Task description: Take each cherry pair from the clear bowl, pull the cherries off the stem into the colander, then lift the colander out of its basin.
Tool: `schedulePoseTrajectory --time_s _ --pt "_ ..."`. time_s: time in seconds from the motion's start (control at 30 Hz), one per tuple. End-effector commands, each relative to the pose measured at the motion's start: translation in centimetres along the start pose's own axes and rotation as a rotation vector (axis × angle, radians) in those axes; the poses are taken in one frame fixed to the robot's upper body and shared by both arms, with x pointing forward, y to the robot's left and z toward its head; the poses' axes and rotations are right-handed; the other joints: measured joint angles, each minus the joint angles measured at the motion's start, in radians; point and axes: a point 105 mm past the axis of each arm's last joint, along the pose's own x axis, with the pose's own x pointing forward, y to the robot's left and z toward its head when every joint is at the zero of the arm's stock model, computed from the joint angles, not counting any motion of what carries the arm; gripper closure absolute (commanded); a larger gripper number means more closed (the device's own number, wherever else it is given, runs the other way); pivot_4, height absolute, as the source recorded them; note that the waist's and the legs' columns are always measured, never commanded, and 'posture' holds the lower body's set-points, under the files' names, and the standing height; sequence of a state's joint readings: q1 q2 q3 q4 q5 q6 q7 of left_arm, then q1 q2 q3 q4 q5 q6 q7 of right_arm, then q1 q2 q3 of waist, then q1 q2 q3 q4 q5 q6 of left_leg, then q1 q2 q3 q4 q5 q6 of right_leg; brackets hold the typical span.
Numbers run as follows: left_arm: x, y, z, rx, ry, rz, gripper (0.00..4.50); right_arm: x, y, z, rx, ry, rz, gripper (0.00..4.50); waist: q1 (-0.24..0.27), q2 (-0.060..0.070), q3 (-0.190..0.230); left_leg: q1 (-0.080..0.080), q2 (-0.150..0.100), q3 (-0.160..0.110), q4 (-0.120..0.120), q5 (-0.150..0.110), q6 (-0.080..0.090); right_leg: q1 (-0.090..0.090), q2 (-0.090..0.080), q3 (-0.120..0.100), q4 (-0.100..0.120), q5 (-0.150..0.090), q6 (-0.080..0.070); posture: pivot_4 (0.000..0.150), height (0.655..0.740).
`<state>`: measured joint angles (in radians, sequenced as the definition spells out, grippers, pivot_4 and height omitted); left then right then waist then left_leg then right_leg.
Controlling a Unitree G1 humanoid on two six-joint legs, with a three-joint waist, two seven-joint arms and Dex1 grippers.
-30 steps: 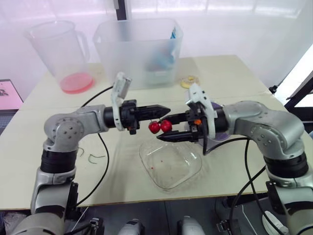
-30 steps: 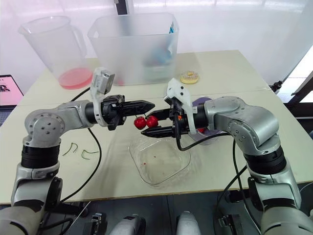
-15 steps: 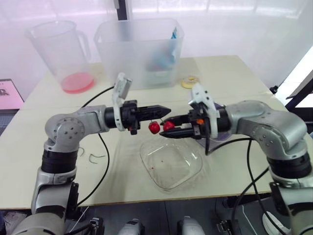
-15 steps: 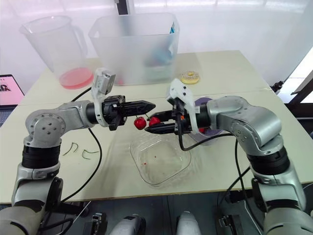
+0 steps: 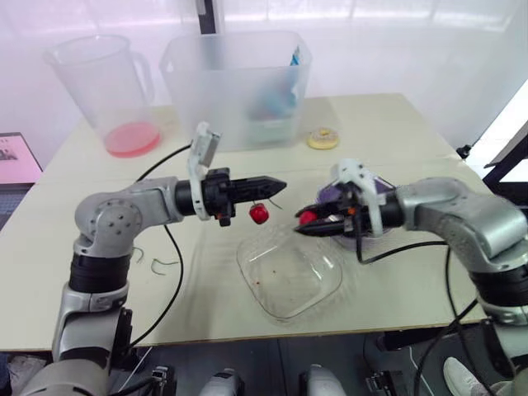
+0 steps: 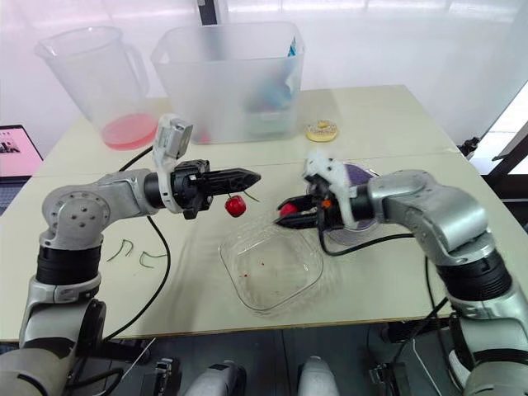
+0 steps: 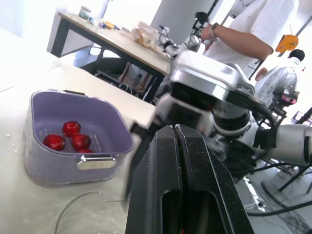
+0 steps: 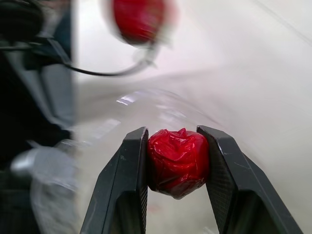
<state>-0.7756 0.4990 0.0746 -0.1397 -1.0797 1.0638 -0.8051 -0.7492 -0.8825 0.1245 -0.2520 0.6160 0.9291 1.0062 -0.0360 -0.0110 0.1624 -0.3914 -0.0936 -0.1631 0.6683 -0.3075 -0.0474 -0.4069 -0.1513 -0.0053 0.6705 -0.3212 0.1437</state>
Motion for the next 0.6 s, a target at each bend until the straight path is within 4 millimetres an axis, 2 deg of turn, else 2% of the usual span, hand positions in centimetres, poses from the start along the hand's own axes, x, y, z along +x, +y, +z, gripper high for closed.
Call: schedulePoseTrajectory --time_s 0.03,0.1,0.23,0.33,0.47,0.57,0.6 --pt "-0.5 -0.6 0.9 0.052 -0.038 -0.003 4.50 -4.7 -5.0 1.4 -0.070 -0.003 -0.280 2.91 -0.002 0.000 0.000 0.000 0.000 0.000 0.000 0.000 0.000 0.000 0.000 0.000 0.000 0.000 0.000 0.150 0.7400" --pt "-0.6 -0.5 0.8 0.052 -0.043 0.002 4.50 -6.3 -6.7 0.5 -0.070 0.050 -0.363 2.91 -0.003 0.000 0.000 0.000 0.000 0.001 0.000 0.000 0.000 0.000 0.000 0.000 0.000 0.000 0.000 0.150 0.7400" --pt "-0.6 -0.4 0.6 0.055 -0.049 0.010 4.50 -8.1 -9.0 -3.3 -0.048 0.192 -0.472 2.91 -0.006 0.000 0.000 0.000 0.001 0.002 -0.001 0.000 0.000 -0.001 0.000 0.000 -0.001 0.000 0.000 0.150 0.7400" --pt "-0.5 -0.4 0.6 0.057 -0.053 0.013 4.50 -8.2 -9.3 -5.5 -0.041 0.261 -0.476 2.91 -0.007 0.000 0.000 0.000 0.001 0.003 -0.001 0.000 0.000 -0.001 0.000 0.000 0.000 0.000 0.000 0.150 0.7400" --pt "-0.5 -0.2 0.6 0.064 -0.063 0.026 4.50 -7.9 -9.3 -6.1 -0.017 0.252 -0.472 2.91 -0.009 0.000 0.000 0.000 0.001 0.004 -0.001 0.000 0.000 -0.001 0.000 0.000 0.000 0.000 0.000 0.150 0.7400" --pt "-0.5 -0.1 0.7 0.063 -0.069 0.033 4.50 -8.1 -9.4 -5.8 -0.027 0.258 -0.481 2.12 -0.007 0.000 0.000 0.000 0.001 0.004 -0.001 0.000 0.000 -0.001 0.000 0.000 0.000 0.000 0.000 0.150 0.7400" --pt "-0.5 0.0 0.7 0.063 -0.071 0.034 4.50 -8.3 -9.4 -5.4 -0.032 0.250 -0.483 1.65 -0.007 0.000 0.000 0.000 0.001 0.004 -0.001 0.000 0.000 -0.001 0.000 0.000 0.000 0.000 0.000 0.150 0.7400"
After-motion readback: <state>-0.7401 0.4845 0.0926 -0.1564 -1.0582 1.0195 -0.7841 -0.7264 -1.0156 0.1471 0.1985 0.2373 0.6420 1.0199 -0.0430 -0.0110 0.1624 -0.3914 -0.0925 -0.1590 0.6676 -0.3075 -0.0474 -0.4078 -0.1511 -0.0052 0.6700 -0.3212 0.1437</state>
